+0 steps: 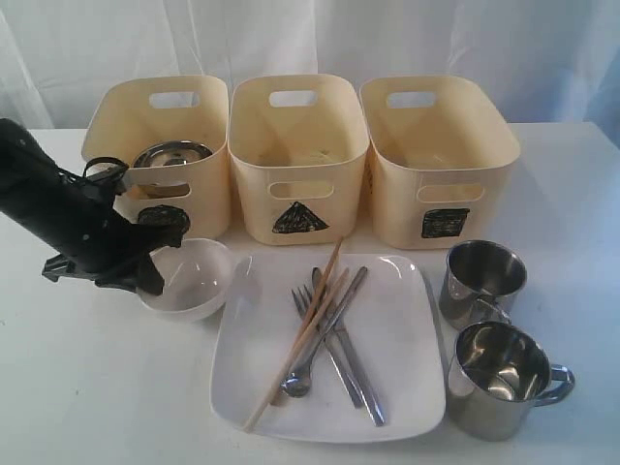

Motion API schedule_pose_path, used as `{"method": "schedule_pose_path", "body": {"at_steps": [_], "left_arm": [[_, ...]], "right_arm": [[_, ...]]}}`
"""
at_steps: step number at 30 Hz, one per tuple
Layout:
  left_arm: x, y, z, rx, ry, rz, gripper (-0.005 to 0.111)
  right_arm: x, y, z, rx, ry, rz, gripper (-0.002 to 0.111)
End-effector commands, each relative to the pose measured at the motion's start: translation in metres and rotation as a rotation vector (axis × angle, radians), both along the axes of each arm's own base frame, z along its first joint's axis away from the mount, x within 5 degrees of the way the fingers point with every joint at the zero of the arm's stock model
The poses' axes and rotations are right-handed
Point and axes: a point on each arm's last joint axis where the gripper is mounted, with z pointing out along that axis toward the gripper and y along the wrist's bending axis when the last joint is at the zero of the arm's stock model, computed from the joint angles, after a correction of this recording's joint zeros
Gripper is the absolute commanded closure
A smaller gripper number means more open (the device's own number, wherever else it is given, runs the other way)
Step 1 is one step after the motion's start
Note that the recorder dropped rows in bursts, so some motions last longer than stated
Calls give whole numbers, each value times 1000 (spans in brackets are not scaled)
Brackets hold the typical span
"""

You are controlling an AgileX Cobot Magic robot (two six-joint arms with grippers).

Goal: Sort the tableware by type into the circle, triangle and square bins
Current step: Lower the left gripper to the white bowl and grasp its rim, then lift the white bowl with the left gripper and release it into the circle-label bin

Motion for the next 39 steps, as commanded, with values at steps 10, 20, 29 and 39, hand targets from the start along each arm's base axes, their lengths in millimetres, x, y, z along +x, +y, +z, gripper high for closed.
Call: {"method": "schedule_pose_path", "body": {"at_steps": [10, 20, 29, 39], "left_arm": [[-22, -4, 38, -53, 5, -117, 107], [-43, 2, 132, -91, -317, -106, 107], [-7, 12, 200, -56, -591, -4, 107], [64, 24, 184, -48, -509, 69, 107]], "right_arm": [[0, 0, 0, -3, -14, 2, 108], [0, 0, 0, -3, -14, 2, 108], [0, 0, 0, -3, -14, 2, 108], [0, 0, 0, -3, -14, 2, 108]]}}
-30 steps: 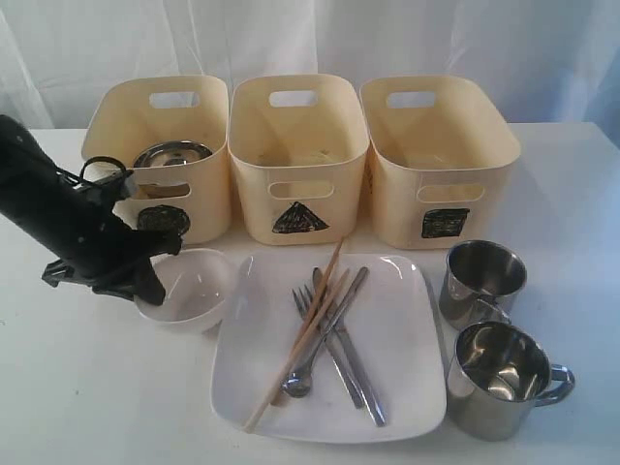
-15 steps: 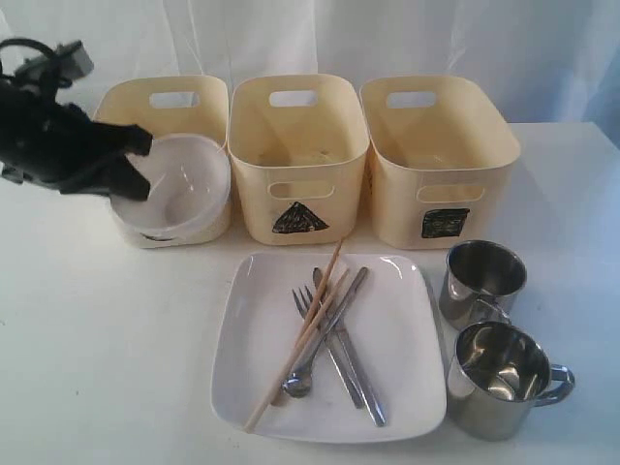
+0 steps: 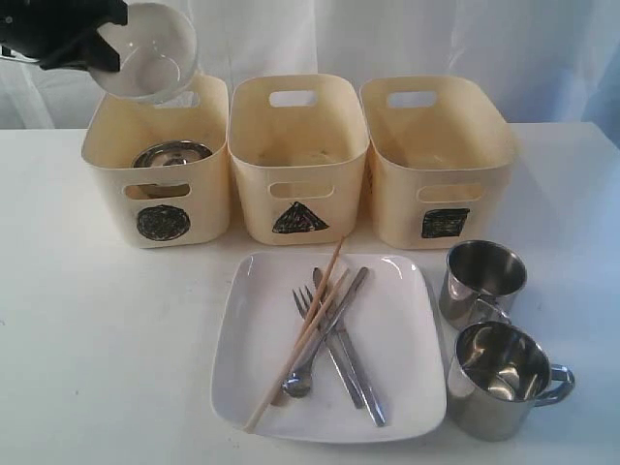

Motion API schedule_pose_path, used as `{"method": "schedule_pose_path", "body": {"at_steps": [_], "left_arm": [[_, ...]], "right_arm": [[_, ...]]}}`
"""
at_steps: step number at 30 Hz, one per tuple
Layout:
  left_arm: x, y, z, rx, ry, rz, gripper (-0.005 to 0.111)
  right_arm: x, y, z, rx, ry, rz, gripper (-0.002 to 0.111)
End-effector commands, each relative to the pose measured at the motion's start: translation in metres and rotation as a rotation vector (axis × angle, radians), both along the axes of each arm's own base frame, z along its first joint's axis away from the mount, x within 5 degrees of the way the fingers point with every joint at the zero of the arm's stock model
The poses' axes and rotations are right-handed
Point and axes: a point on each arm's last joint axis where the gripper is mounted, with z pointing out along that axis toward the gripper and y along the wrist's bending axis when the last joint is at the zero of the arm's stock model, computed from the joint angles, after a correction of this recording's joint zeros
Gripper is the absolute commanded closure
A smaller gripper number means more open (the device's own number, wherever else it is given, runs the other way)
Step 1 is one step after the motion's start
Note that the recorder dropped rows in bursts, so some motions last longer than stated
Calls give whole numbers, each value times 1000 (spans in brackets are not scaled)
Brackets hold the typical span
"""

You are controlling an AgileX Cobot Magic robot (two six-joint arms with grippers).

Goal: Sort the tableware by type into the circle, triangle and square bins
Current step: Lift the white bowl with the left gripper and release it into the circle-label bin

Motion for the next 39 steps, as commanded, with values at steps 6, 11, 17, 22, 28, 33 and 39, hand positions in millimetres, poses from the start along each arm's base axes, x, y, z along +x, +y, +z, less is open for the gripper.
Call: {"method": "schedule_pose_path", "body": {"at_steps": [6, 11, 17, 22, 28, 33, 39], "left_arm": [[61, -7, -39, -32, 111, 11, 107], [81, -5, -64, 13, 190, 48, 107], [89, 1, -81, 107, 259, 82, 107], [92, 0, -86, 110, 276, 77, 107], [97, 1, -83, 100, 221, 95, 107], [99, 1, -80, 95, 195, 102, 105], [99, 1, -80, 93, 195, 104, 76]], "right_arm": [[0, 0, 0, -3, -14, 2, 108], [0, 0, 0, -3, -14, 2, 108], [0, 0, 0, -3, -14, 2, 108], [0, 0, 0, -3, -14, 2, 108], [0, 0, 0, -3, -14, 2, 108], [0, 0, 0, -3, -14, 2, 108], [0, 0, 0, -3, -14, 2, 108]]}}
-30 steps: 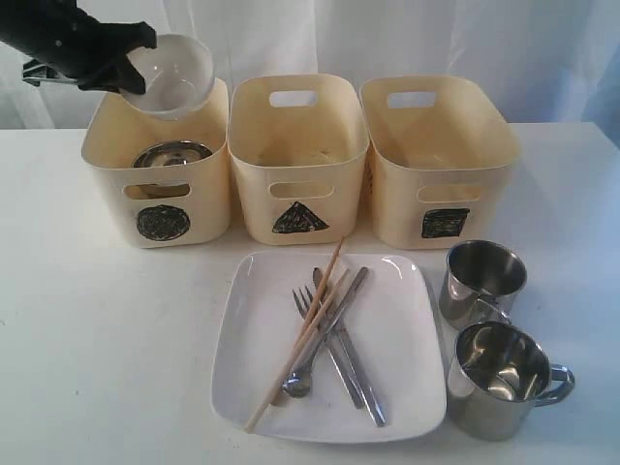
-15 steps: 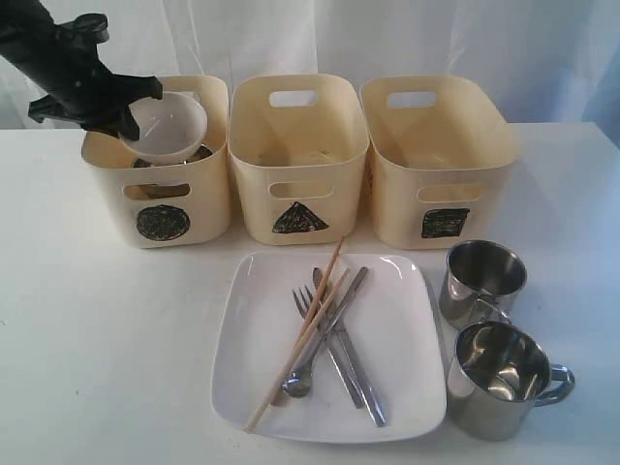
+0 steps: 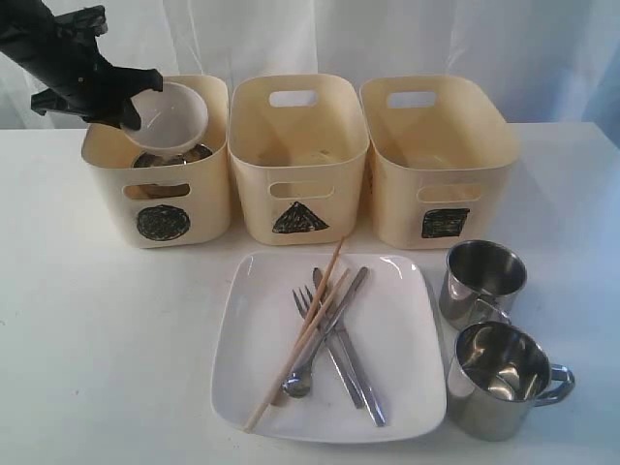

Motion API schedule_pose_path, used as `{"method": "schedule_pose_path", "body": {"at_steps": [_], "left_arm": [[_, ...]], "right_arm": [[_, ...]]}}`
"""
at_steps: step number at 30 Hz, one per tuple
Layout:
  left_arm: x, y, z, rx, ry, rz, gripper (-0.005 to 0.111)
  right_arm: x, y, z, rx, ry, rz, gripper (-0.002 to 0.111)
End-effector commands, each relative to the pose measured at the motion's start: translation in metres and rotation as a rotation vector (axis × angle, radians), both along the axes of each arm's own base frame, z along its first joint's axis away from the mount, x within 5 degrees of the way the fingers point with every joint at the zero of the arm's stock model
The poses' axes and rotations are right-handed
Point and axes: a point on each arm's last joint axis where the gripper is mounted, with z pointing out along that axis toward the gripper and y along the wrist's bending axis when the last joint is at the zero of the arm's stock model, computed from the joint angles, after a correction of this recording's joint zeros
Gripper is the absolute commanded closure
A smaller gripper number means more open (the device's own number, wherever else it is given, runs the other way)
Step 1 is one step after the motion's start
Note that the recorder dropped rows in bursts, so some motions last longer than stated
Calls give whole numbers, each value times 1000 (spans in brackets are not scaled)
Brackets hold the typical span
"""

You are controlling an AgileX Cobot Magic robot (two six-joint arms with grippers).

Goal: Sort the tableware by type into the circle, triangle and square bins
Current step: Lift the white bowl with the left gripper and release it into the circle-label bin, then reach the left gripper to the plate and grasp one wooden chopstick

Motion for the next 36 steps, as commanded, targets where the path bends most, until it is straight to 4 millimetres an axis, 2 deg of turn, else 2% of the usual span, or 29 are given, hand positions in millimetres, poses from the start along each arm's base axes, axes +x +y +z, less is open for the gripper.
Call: {"method": "schedule_pose_path", "body": {"at_steps": [1, 3, 11, 15, 19, 21, 24, 25, 26, 30, 32, 36], "left_arm": [[-1, 1, 7, -15, -10, 15, 73], [-1, 1, 7, -22, -8, 18, 69], [-3, 0, 8, -25, 7, 13, 69], [-11, -1, 21, -42, 18, 0, 69], [-26, -1, 48, -46, 1, -36, 69], [-37, -1, 66, -24, -27, -79, 74], [-56, 1, 94, 12, -72, -145, 101], [-61, 1, 101, 24, -86, -164, 106], [-75, 2, 118, 30, -99, -192, 107], [-113, -13, 147, 24, -132, -353, 107], [-130, -24, 149, 21, -135, -404, 107], [-169, -44, 139, 33, -139, -498, 107]], "right_arm": [[0, 0, 0, -3, -14, 2, 108], [0, 0, 0, -3, -14, 2, 108], [0, 0, 0, -3, -14, 2, 108], [0, 0, 0, -3, -14, 2, 108], [0, 0, 0, -3, -14, 2, 108], [0, 0, 0, -3, -14, 2, 108], [0, 0, 0, -3, -14, 2, 108], [0, 0, 0, -3, -14, 2, 108], [0, 0, 0, -3, -14, 2, 108], [0, 0, 0, -3, -14, 2, 108], [0, 0, 0, -3, -14, 2, 108], [0, 0, 0, -3, -14, 2, 108]]}}
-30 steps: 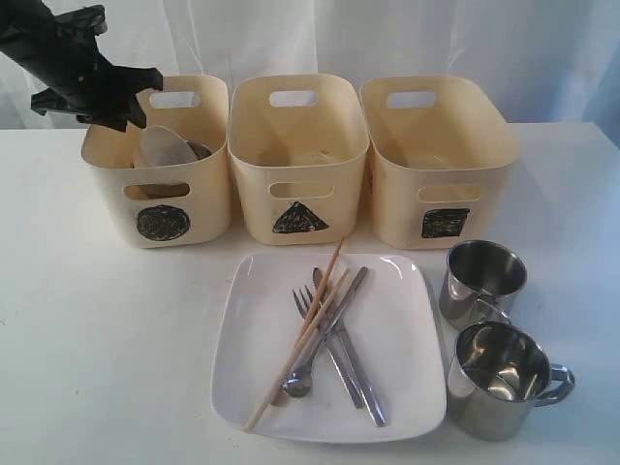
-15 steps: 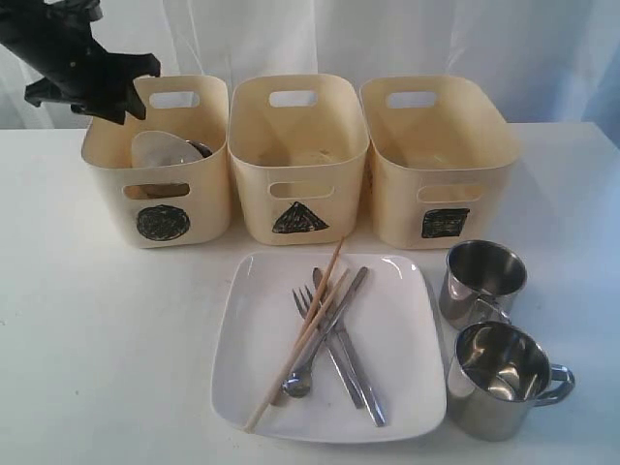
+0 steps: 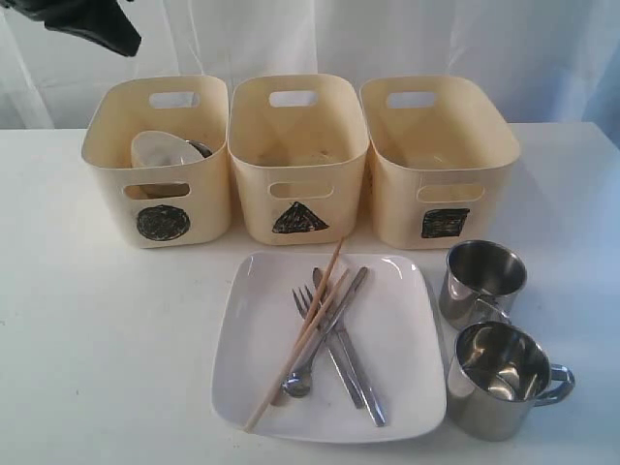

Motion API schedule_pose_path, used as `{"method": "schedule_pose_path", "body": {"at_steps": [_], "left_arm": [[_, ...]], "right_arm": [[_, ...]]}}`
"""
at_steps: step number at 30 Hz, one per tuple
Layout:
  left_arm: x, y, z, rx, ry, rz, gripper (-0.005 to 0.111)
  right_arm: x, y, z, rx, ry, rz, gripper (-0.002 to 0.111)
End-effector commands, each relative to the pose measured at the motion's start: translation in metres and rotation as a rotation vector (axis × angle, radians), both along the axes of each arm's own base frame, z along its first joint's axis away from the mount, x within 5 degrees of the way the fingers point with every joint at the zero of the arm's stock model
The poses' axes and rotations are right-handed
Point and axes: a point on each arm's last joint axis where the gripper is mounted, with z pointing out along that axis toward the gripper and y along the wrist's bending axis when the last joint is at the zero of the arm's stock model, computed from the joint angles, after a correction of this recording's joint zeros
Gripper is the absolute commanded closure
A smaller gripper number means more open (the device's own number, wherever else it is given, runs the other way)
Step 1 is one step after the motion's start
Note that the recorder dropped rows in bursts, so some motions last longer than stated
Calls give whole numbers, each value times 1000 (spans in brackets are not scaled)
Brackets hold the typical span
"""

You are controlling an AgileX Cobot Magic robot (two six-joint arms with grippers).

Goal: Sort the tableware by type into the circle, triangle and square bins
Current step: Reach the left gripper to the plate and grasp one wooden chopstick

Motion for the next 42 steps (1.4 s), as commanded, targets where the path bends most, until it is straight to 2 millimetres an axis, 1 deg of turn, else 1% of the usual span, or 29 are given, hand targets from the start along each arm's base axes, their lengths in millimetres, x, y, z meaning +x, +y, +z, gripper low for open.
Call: {"method": "schedule_pose_path", "body": {"at_steps": [1, 3, 5, 7, 9, 12, 17, 19, 23, 24, 26, 27, 30, 33, 35, 42], "left_arm": [[-40, -16, -7, -2, -4, -83, 107], [-57, -22, -19, 5, 26, -125, 107], [-74, -31, -37, 0, 134, -214, 107], [-83, -39, -50, -33, 207, -281, 107], [-86, -48, -63, -71, 237, -320, 107], [-84, -57, -82, -102, 268, -320, 107], [-76, -70, -110, -85, 310, -312, 107], [-72, -77, -120, -74, 323, -330, 107], [-72, -94, -139, -73, 376, -379, 107], [-72, -99, -146, -63, 393, -395, 105], [-74, -107, -155, -47, 409, -428, 99], [-75, -112, -161, -36, 426, -441, 93], [-76, -120, -174, -17, 460, -459, 78], [-75, -124, -188, 0, 499, -459, 69], [-73, -125, -195, 8, 519, -455, 68], [-68, -127, -219, 40, 569, -445, 68]], "right_arm": [[0, 0, 0, -3, -14, 2, 108], [0, 0, 0, -3, -14, 2, 108], [0, 0, 0, -3, -14, 2, 108], [0, 0, 0, -3, -14, 2, 108], [0, 0, 0, -3, -14, 2, 108], [0, 0, 0, -3, -14, 2, 108], [0, 0, 0, -3, -14, 2, 108], [0, 0, 0, -3, -14, 2, 108], [0, 0, 0, -3, -14, 2, 108], [0, 0, 0, -3, -14, 2, 108], [0, 0, 0, -3, -14, 2, 108], [0, 0, 0, -3, -14, 2, 108], [0, 0, 0, -3, -14, 2, 108], [0, 0, 0, -3, -14, 2, 108], [0, 0, 0, -3, -14, 2, 108], [0, 0, 0, -3, -14, 2, 108]]}}
